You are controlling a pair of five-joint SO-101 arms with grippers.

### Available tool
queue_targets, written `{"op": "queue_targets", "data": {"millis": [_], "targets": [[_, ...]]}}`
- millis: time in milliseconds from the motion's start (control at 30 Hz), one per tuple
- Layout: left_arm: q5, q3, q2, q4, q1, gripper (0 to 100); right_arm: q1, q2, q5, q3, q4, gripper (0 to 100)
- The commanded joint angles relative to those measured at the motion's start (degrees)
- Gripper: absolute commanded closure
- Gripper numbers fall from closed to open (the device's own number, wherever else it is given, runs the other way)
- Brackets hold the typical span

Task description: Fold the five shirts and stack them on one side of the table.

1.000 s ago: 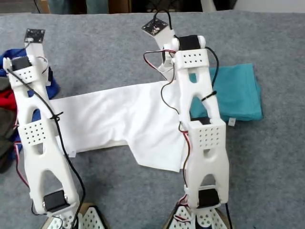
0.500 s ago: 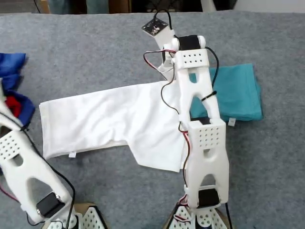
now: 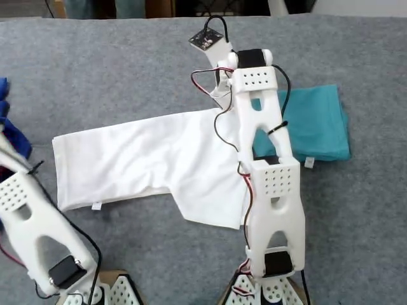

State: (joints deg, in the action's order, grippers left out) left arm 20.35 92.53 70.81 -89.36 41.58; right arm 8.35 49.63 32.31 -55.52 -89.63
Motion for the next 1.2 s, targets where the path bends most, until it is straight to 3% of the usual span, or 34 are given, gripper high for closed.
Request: {"op": "queue_targets", "data": {"millis": [0,67,200,467,600,867,1167], "targets": [[-5.71,2.68,-9.67,-6.59,-6.29,94,-0.44,-0.4,0.18,-3.03,0.26,98.4],[-5.89,1.98,-12.13,-11.96,-9.71,94,-0.35,-0.4,0.26,-3.21,1.23,98.4],[-9.23,-8.04,-15.82,-11.78,-11.12,94,-0.62,0.92,0.18,-3.3,4.75,98.4],[-5.36,-41.54,-26.46,-11.43,-15.43,97,-0.7,5.05,0.18,-3.38,4.75,98.4],[-5.1,-49.89,-29.98,-9.23,-13.85,97,-0.7,4.7,0.18,-3.56,4.48,98.4],[-5.36,-49.01,-37.71,-11.52,-6.9,97,-0.97,1.45,0.62,-15.25,-1.76,98.4],[-5.01,-78.81,-56.53,-8.88,-7.25,92,-7.82,1.27,4.22,-31.69,-8.44,98.4]]}}
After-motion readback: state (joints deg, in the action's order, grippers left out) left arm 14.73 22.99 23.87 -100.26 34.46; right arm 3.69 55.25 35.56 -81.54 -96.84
